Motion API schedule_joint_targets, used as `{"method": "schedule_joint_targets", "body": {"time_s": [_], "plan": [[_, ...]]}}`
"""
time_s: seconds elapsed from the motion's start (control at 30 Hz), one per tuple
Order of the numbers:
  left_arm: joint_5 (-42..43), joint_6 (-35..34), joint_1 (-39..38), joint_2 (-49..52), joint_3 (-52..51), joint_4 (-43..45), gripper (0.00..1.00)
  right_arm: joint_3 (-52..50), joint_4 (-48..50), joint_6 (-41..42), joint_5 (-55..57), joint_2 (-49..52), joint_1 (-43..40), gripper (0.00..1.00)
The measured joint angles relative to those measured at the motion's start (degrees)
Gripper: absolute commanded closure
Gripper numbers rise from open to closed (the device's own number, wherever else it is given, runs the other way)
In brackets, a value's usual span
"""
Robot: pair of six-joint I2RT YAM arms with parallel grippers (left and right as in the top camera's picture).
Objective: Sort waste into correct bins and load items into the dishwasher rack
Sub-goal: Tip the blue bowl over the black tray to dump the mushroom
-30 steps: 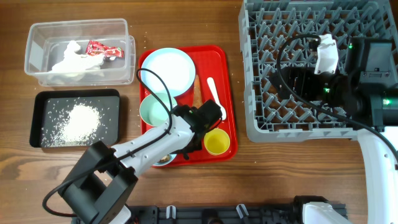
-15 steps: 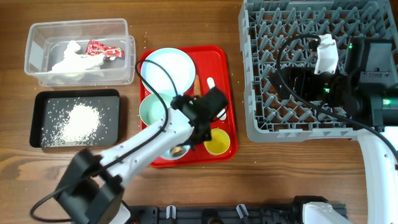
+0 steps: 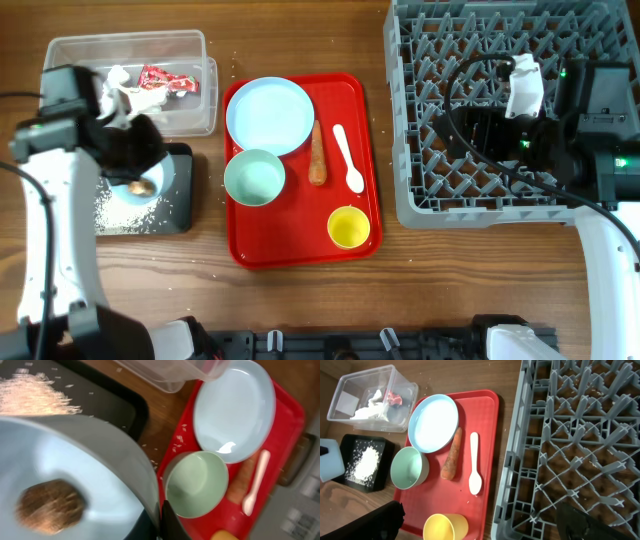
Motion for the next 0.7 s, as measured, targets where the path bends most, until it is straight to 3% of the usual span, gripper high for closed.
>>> {"method": "schedule_joint_targets", "body": {"time_s": [0.2,0.33,0.47,0.7], "plan": [[32.1,20.4,18.9,11.0,0.0,0.2,0.96,0.0,0.0,0.0,0.0,0.0,0.0,0.0],[48.5,25.0,26.9,17.0,0.0,-0.3,0.96,0.0,-0.2,0.0,0.0,0.0,0.0,0.0],[58.5,25.9,31.7,18.0,0.0,-0.3,0.96,0.0,-0.4,0.0,0.0,0.0,0.0,0.0],[64.8,25.5,33.0,18.0,0.0,-1.0,0.96,0.0,-0.4,0.0,0.0,0.0,0.0,0.0]]}}
